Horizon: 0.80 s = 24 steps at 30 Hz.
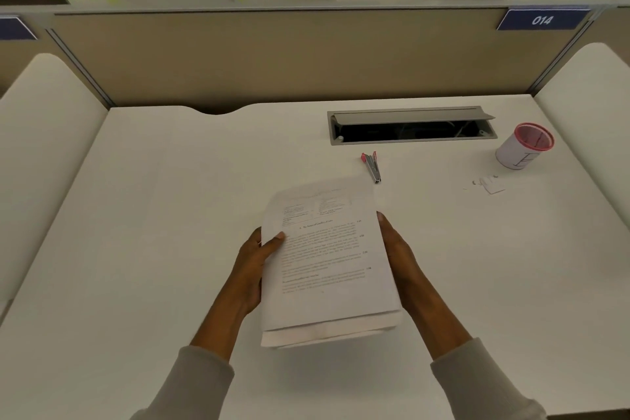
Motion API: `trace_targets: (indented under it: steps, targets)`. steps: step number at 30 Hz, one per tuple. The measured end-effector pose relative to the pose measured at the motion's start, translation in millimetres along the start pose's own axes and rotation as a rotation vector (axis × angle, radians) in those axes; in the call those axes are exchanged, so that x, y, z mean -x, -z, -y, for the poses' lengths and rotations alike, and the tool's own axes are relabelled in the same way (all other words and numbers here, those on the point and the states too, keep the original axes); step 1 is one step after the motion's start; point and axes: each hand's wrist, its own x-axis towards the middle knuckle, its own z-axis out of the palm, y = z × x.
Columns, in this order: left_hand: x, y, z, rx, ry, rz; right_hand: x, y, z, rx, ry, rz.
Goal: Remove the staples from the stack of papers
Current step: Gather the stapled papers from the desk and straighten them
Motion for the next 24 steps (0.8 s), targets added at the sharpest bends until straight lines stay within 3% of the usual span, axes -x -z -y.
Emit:
trace_targets:
  steps: [3, 6, 8, 12, 15, 18, 24]
  targets:
    - [-7, 1, 2, -0.076, -0.064, -0.054, -5, 7, 3, -0.106, -0.092, 0.048]
    - [-20, 4, 11, -0.257, -0.082, -0.167, -29, 24, -18, 0.109, -0.152, -0.042]
    - [-27, 5, 22, -0.342, 0.005, -0.235, -44, 33, -39, 0.247, -0.224, -0.192]
    - [-38, 3, 46, -0.463, 0.168, -0.304, -58, 33, -68, 0.482, -0.303, -0.3]
    - [-42, 3, 52, -0.429, 0.229, -0.314, -59, 28, -71, 0.667, -0.266, -0.391]
    - [-44, 3, 48, -0.359, 0.232, -0.267, -58, 26, -70, 0.77, -0.176, -0.376]
    - [-36, -9, 6, -0.238, -0.098, -0.219, -56, 25, -37, 0.53, 0.129, -0.354]
